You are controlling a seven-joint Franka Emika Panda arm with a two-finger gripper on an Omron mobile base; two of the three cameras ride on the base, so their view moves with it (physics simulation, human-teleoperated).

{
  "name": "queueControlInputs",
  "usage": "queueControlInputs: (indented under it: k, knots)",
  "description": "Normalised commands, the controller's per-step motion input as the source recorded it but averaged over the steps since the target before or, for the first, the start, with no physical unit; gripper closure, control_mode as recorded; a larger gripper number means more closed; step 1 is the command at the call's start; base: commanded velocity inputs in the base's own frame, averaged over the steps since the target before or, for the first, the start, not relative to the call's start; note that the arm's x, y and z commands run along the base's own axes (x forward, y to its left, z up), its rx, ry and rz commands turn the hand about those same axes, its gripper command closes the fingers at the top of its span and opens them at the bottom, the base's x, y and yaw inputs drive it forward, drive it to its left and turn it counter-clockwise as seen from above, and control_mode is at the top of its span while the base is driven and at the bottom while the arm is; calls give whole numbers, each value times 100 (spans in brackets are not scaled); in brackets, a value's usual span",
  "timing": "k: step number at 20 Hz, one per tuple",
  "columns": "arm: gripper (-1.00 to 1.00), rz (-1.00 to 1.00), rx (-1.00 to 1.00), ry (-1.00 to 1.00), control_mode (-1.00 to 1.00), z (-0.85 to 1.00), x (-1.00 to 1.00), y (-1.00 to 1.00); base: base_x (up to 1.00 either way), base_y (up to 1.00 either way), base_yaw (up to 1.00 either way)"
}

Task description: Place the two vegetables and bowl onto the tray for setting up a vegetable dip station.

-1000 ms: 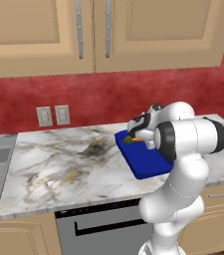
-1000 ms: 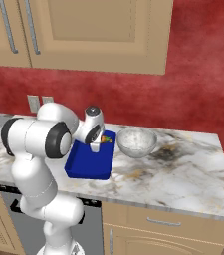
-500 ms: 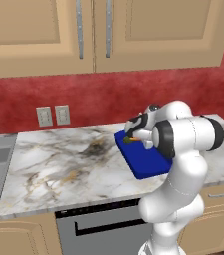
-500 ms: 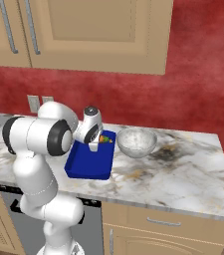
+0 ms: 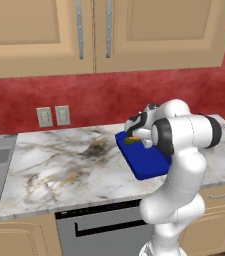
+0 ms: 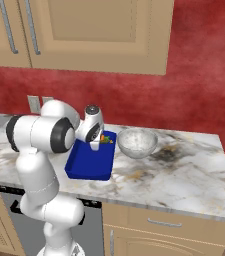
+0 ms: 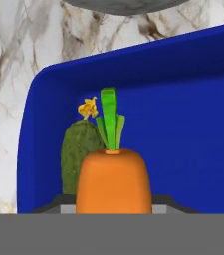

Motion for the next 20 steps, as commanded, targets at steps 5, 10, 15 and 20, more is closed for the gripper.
queueControlInputs:
  k: [5,10,15,20]
  knots:
    - [100,0,0,0,-100,0,19,0,0,0,0]
    - [100,0,0,-1,-100,0,20,0,0,0,0]
    - [100,0,0,0,-100,-1,6,0,0,0,0]
    - [100,0,0,0,-100,-11,0,0,0,0,0]
